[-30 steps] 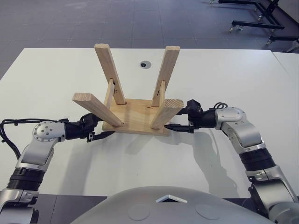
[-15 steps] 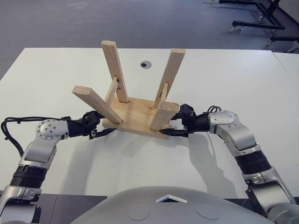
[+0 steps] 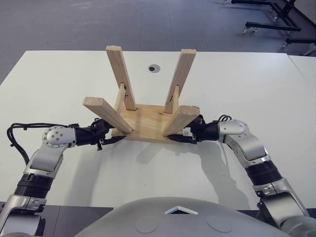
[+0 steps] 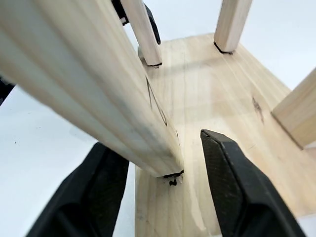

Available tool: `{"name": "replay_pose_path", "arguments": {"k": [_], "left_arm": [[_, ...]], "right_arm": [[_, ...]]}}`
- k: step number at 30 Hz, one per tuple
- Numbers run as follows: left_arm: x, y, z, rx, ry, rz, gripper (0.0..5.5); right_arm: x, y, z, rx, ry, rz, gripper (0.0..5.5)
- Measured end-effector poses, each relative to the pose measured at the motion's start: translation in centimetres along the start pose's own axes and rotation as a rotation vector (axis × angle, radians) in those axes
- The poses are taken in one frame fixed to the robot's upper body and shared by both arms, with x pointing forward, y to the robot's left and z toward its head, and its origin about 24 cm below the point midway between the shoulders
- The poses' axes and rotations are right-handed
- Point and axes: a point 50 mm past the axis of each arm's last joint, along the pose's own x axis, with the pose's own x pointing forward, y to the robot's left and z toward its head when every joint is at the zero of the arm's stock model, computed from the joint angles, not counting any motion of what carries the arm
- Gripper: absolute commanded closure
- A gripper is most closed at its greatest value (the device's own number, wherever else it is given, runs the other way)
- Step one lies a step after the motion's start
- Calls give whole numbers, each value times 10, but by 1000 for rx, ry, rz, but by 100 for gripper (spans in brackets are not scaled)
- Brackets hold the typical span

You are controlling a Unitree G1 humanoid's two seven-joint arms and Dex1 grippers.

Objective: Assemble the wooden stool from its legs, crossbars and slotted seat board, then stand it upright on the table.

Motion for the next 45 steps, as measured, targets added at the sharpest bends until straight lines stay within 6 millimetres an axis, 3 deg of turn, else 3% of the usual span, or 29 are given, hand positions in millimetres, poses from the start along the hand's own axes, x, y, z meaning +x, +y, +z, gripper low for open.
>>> {"name": "replay_pose_path", "arguments": {"k": [3, 12, 18, 26, 29, 32, 38, 41, 45], "left_arm": [[3, 0, 2, 4, -10, -6, 419], [5, -5, 5, -58, -74, -89, 438], [-16, -34, 29, -355, -141, -316, 449], [-30, -53, 55, -742, -194, -483, 449], [-25, -51, 60, -818, -223, -477, 381], [-25, -36, 60, -819, -248, -402, 322], [-29, -23, 50, -830, -223, -349, 320], [-32, -22, 49, -828, -217, -354, 320], [-41, -15, 47, -832, -231, -312, 320]], "right_arm": [[1, 1, 2, -6, -24, 21, 401], [-12, -4, 5, -4, -17, 52, 406], [-37, 19, 34, 303, 51, 257, 410], [-60, 28, 72, 749, 133, 372, 415], [-58, 25, 85, 826, 126, 448, 391], [-50, 26, 81, 883, 121, 491, 326], [-50, 33, 55, 975, 181, 440, 196], [-55, 25, 42, 985, 182, 338, 194], [-57, 18, 36, 961, 126, 329, 194]]}}
